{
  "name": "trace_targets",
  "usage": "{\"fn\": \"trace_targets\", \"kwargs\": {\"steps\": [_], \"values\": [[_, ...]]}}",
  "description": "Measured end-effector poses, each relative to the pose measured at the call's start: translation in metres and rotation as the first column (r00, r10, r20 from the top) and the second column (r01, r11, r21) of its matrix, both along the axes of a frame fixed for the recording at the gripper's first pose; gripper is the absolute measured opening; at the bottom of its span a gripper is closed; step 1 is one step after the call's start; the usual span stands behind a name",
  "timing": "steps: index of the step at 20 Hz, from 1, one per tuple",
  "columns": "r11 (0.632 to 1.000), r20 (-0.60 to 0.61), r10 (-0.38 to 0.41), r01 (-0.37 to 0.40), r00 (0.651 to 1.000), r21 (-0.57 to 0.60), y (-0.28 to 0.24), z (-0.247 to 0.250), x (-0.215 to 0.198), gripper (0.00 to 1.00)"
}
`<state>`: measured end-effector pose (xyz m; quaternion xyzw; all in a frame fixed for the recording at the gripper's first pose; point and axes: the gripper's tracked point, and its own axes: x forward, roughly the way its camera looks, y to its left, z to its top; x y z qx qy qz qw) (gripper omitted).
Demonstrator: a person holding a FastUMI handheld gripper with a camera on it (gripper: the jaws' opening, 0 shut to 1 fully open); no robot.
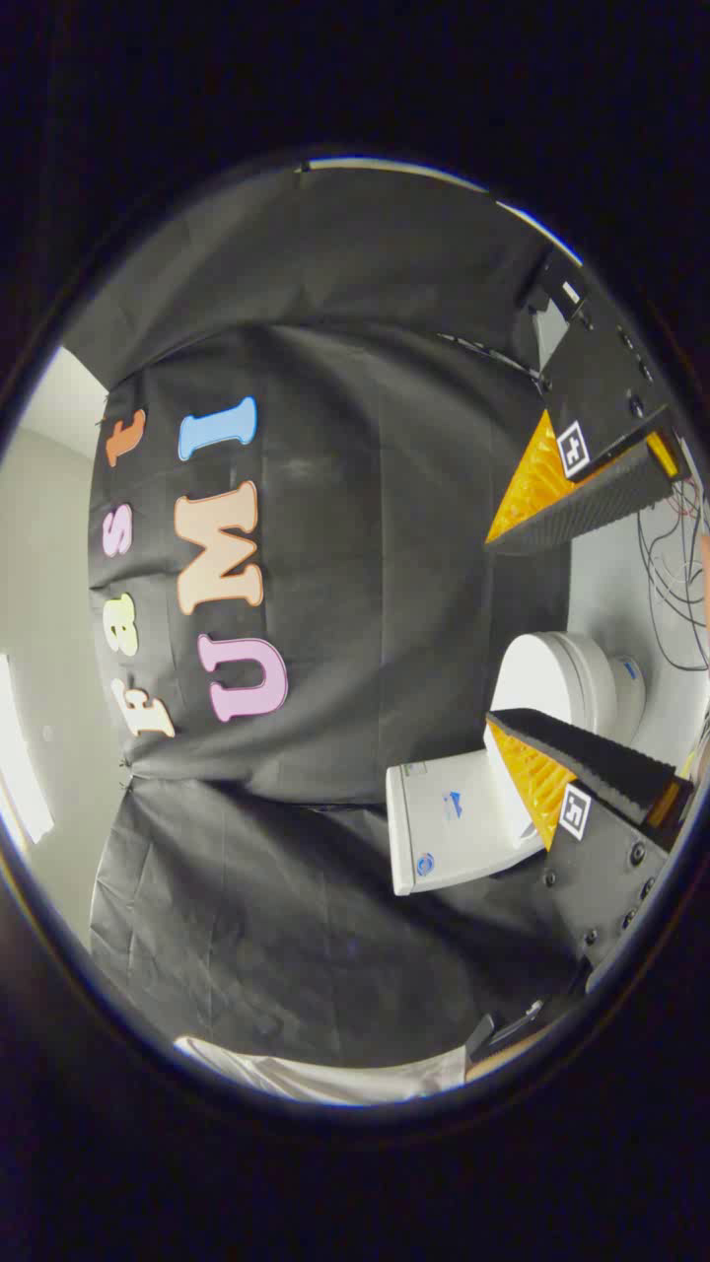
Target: Open the toilet lid.
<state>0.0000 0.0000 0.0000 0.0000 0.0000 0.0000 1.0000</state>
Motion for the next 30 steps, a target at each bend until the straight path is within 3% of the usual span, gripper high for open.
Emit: {"fn": "trace_targets", "kwargs": {"steps": [14, 24, 30], "values": [[1.0, 0.018, -0.003, 0.003, 1.0, -0.002, 0.0, 0.003, 0.002, 0.96], [0.999, 0.022, 0.041, -0.041, 0.999, 0.007, 0.022, 0.001, 0.086, 0.95], [0.997, 0.118, -0.063, 0.057, 0.991, 0.056, 0.042, 0.014, 0.12, 0.94]]}}
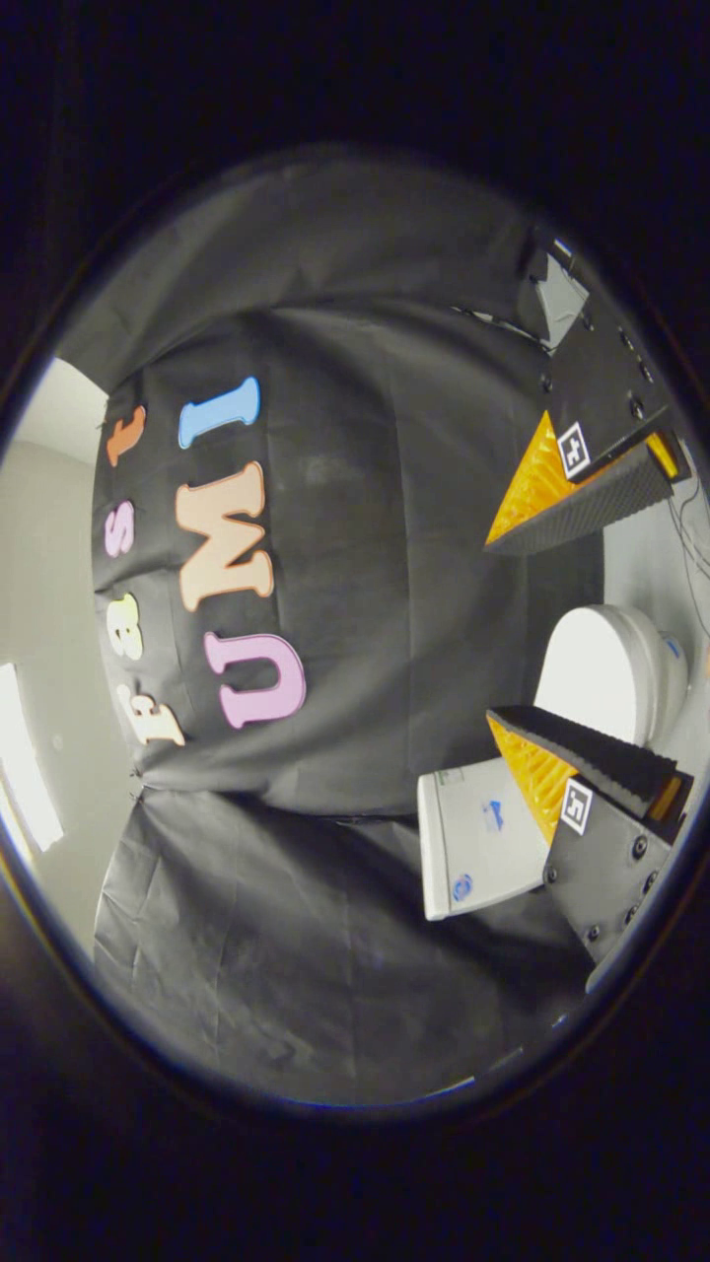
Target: Open the toilet lid.
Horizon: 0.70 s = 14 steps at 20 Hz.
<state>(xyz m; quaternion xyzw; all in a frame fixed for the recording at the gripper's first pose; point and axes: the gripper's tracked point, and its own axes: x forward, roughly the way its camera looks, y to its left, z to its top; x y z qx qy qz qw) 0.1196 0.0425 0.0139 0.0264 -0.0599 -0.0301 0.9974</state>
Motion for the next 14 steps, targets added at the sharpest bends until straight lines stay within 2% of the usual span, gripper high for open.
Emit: {"fn": "trace_targets", "kwargs": {"steps": [2, 4, 7, 10, 14], "values": [[0.997, 0.027, -0.073, 0.072, 0.997, 0.016, 0.002, 0.003, 0.008, 0.94], [0.981, 0.051, -0.188, 0.184, 0.981, 0.065, -0.005, 0.006, 0.011, 0.94], [0.919, 0.068, -0.366, 0.35, 0.928, 0.181, -0.013, 0.001, 0.009, 0.91], [0.858, 0.047, -0.462, 0.433, 0.886, 0.277, -0.006, -0.015, 0.01, 0.87], [0.78, 0.013, -0.54, 0.495, 0.842, 0.383, 0.004, -0.036, 0.018, 0.83]]}}
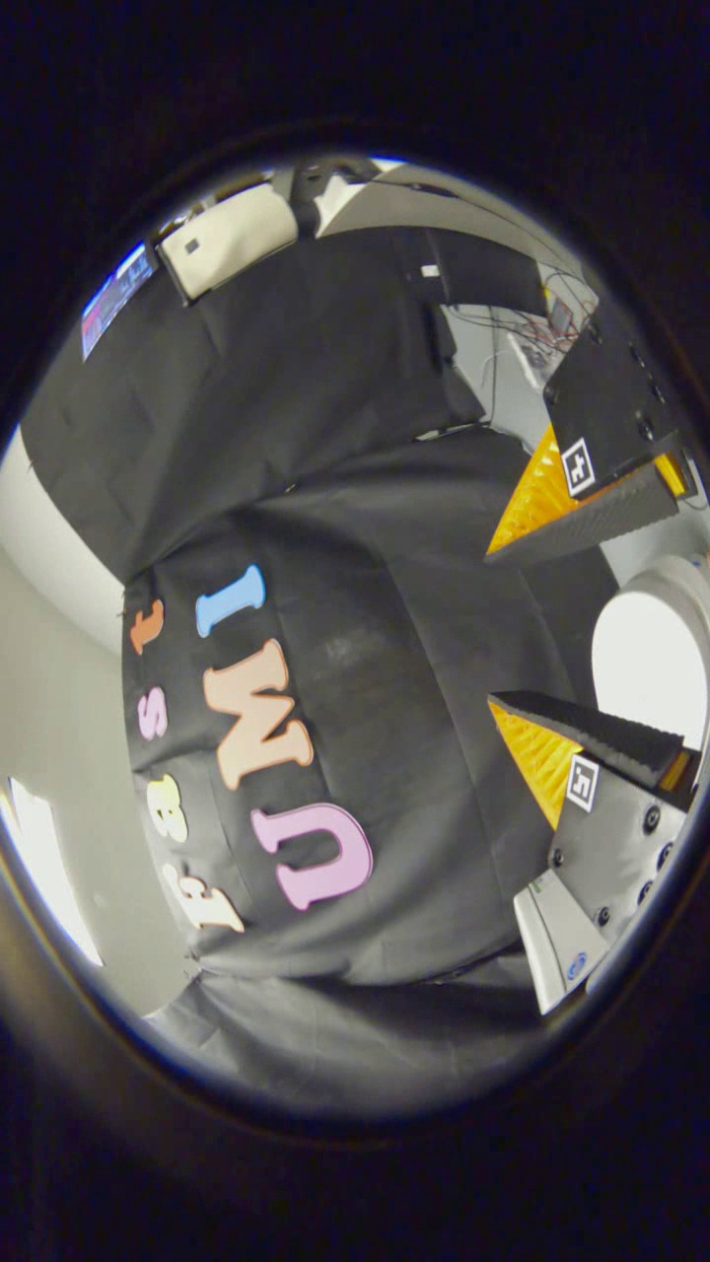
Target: Open the toilet lid.
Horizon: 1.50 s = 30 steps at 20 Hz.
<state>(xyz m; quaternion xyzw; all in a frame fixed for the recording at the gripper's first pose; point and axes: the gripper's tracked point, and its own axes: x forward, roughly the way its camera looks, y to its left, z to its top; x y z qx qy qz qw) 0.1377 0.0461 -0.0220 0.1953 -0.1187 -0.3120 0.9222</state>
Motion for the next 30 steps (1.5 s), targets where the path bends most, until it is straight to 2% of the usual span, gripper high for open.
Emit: {"fn": "trace_targets", "kwargs": {"steps": [4, 7, 12, 15, 20, 26, 30], "values": [[0.988, 0.025, -0.094, 0.09, 0.995, 0.122, 0.009, -0.032, 0.0, 0.8], [0.975, 0.094, -0.131, 0.111, 0.987, 0.193, 0.018, -0.047, -0.001, 0.8], [0.935, 0.119, -0.176, 0.129, 0.977, 0.33, 0.031, -0.092, -0.006, 0.8], [0.908, 0.079, -0.182, 0.136, 0.98, 0.397, 0.044, -0.128, -0.011, 0.98], [0.844, 0.114, -0.204, 0.116, 0.972, 0.524, 0.058, -0.162, -0.011, 0.98], [0.736, 0.023, -0.203, 0.137, 0.979, 0.663, 0.081, -0.227, -0.005, 0.98], [0.662, -0.061, -0.166, 0.157, 0.984, 0.733, 0.105, -0.267, -0.001, 0.98]]}}
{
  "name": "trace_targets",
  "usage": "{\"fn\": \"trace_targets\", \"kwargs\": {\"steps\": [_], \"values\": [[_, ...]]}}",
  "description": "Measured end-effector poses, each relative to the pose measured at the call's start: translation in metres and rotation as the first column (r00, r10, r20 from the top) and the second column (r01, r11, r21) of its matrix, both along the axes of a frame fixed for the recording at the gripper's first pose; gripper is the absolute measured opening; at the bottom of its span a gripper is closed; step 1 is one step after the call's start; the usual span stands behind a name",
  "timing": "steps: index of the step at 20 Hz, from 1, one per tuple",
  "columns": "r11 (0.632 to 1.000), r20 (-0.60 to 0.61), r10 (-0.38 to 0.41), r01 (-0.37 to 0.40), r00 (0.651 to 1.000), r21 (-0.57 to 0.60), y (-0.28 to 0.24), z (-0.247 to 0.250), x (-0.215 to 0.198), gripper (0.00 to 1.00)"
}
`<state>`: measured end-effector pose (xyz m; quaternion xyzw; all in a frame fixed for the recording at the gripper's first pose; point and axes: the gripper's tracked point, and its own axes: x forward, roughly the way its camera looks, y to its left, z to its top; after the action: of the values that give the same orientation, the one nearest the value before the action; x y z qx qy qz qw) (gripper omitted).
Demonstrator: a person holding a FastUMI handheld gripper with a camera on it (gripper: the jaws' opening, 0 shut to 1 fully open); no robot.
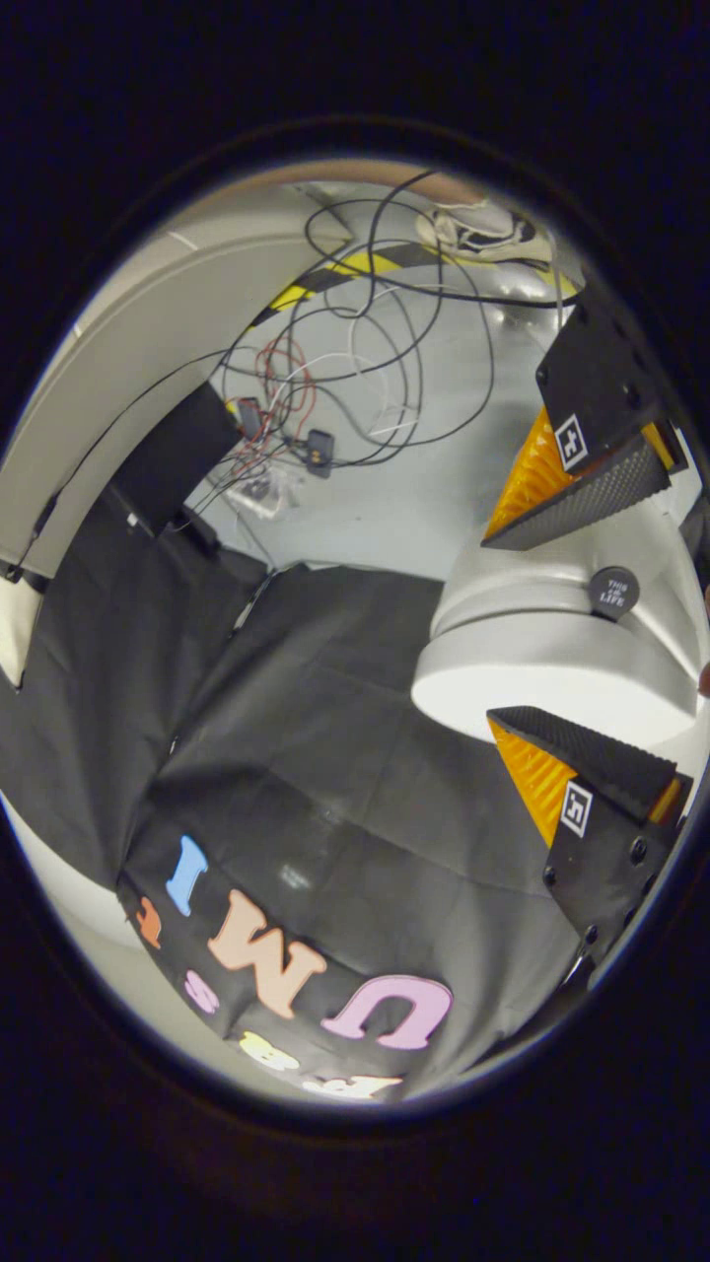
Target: Open the toilet lid.
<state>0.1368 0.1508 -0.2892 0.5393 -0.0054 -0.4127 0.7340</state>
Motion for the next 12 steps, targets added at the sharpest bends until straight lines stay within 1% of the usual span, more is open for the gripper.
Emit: {"fn": "trace_targets", "kwargs": {"steps": [2, 4, 5, 8, 9, 12], "values": [[0.999, -0.027, 0.027, -0.026, 0.999, 0.038, 0.014, -0.016, 0.004, 0.97], [0.997, -0.007, 0.06, -0.059, 0.998, 0.058, 0.025, -0.017, 0.011, 0.97], [0.997, 0.013, 0.051, -0.052, 0.999, 0.059, 0.026, -0.015, 0.014, 0.97], [0.995, 0.038, 0.07, -0.073, 0.997, 0.069, 0.034, -0.015, 0.018, 0.96], [0.995, 0.066, 0.069, -0.073, 0.995, 0.07, 0.036, -0.01, 0.021, 0.95], [0.994, 0.092, 0.071, -0.079, 0.993, 0.079, 0.041, -0.009, 0.022, 0.9]]}}
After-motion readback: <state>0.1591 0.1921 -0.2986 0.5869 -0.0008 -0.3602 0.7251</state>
